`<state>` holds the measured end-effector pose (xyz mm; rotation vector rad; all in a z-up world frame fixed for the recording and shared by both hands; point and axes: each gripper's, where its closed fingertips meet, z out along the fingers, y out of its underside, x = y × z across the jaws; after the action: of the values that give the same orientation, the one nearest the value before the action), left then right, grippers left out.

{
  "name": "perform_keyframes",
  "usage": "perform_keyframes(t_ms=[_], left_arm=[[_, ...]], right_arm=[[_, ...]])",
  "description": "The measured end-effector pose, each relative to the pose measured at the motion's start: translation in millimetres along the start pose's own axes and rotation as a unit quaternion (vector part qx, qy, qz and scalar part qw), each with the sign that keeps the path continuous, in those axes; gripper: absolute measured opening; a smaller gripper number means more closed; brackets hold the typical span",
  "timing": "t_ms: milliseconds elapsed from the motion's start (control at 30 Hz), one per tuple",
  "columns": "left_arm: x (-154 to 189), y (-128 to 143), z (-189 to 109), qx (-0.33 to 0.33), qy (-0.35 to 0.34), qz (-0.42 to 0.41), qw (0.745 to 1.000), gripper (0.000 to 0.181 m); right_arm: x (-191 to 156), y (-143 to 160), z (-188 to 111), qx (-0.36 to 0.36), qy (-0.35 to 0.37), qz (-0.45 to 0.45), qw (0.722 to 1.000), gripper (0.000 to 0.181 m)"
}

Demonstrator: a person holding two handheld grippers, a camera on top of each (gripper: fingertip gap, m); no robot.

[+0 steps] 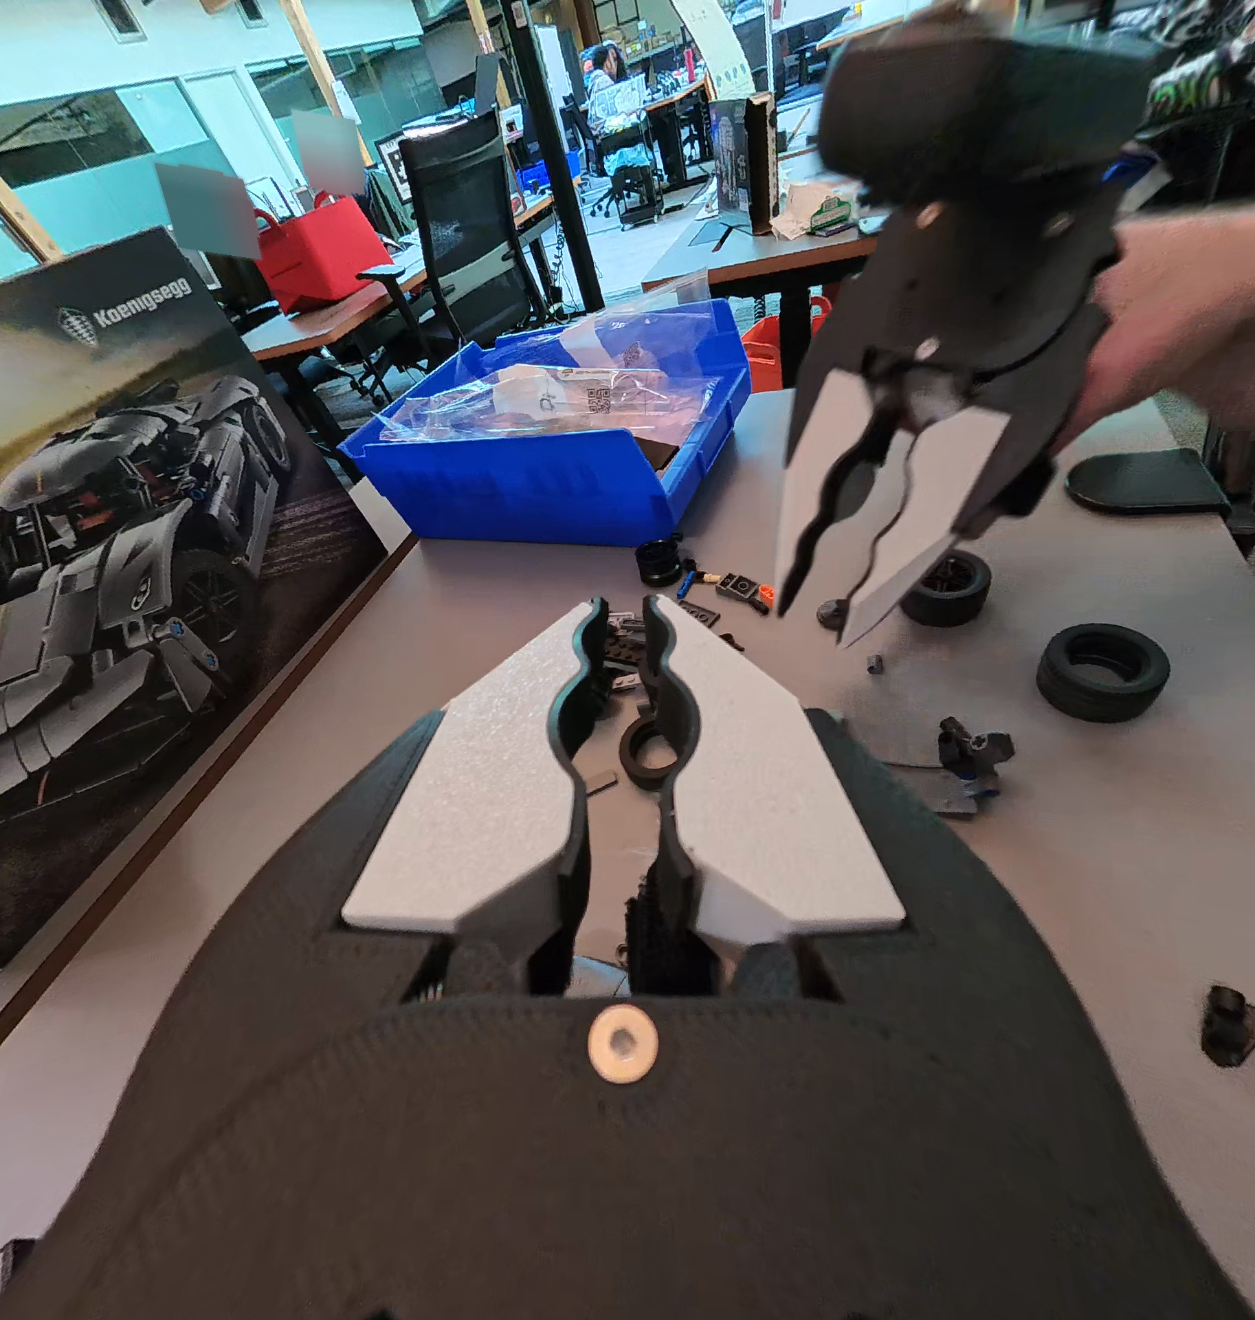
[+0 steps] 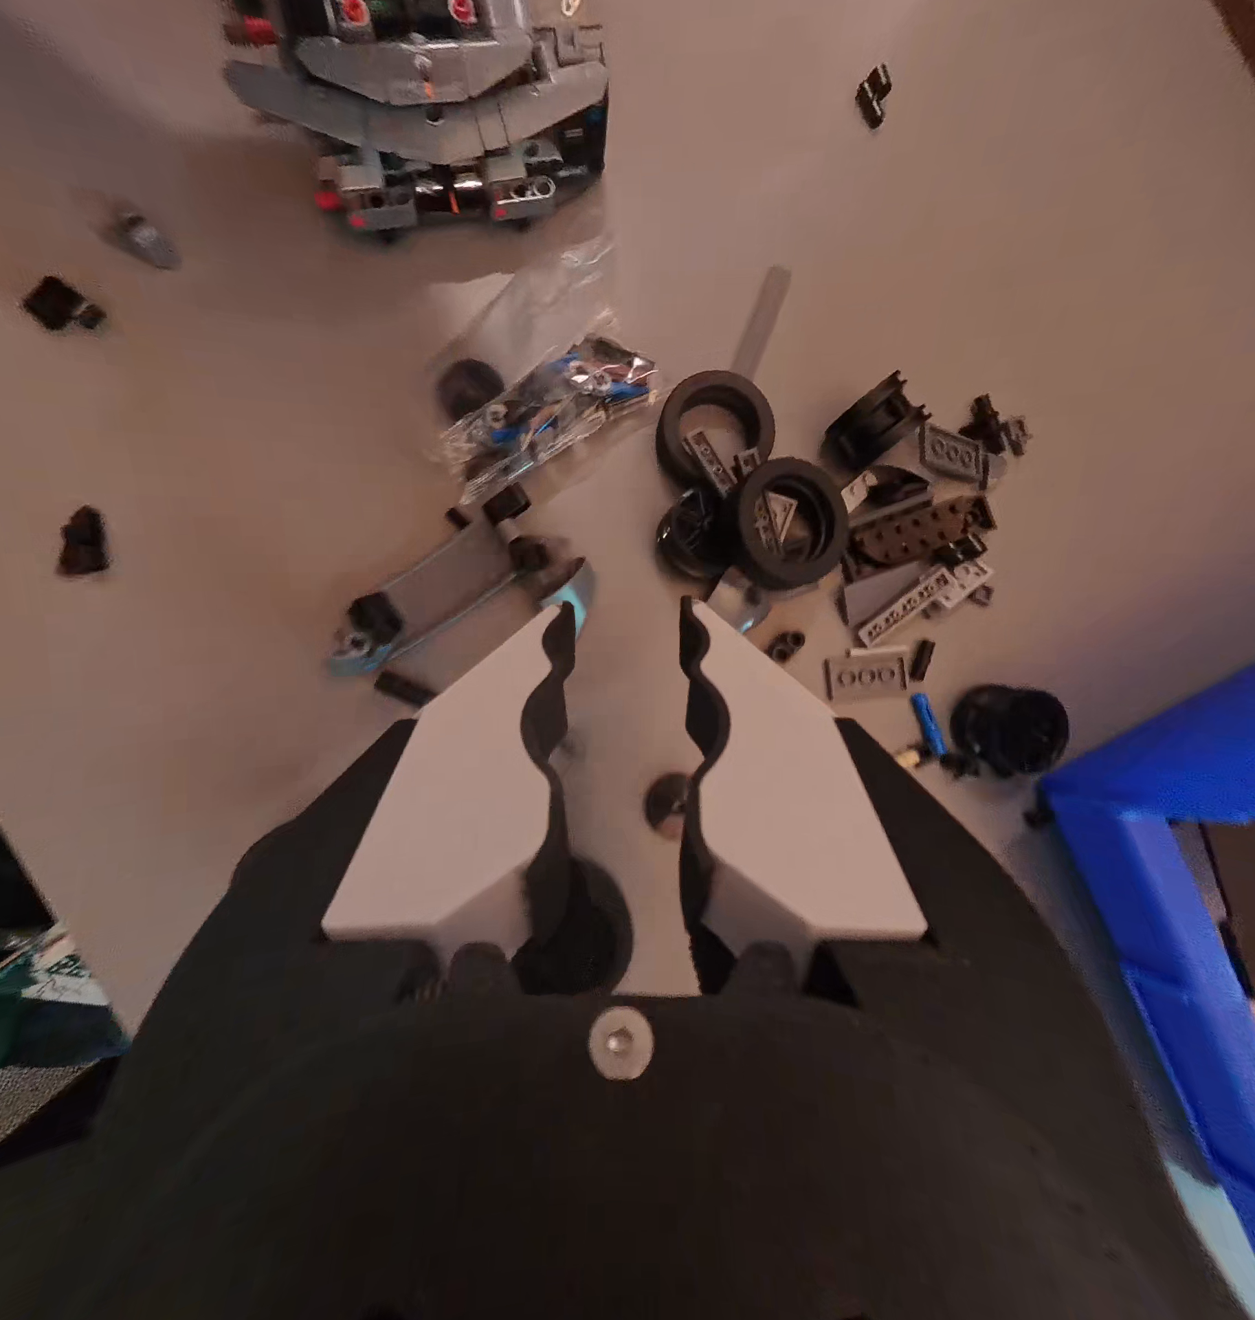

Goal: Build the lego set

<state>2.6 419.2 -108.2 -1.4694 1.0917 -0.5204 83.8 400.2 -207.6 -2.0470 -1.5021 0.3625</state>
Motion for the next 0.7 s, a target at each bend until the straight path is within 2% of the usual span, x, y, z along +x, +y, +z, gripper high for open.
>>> perform_keyframes(t_ms=[167, 367, 500, 700], left_arm=[[-1, 3, 1, -0.003, 0.000, 0.003, 1.000, 0.008], [-3, 12, 6, -0.011, 0.005, -0.009, 1.000, 0.008], [-2, 14, 7, -0.013, 0.006, -0.008, 1.000, 0.008], [-1, 16, 9, -0.017, 0.008, -0.009, 1.000, 0.008]], right_arm=[[15, -5, 34, -0.028, -0.011, 0.014, 0.999, 0.031], [21, 1, 42, -0.060, -0.021, 0.034, 0.997, 0.036], [21, 1, 41, -0.056, -0.030, 0.050, 0.997, 0.037], [28, 1, 56, -0.067, -0.032, 0.083, 0.994, 0.039]])
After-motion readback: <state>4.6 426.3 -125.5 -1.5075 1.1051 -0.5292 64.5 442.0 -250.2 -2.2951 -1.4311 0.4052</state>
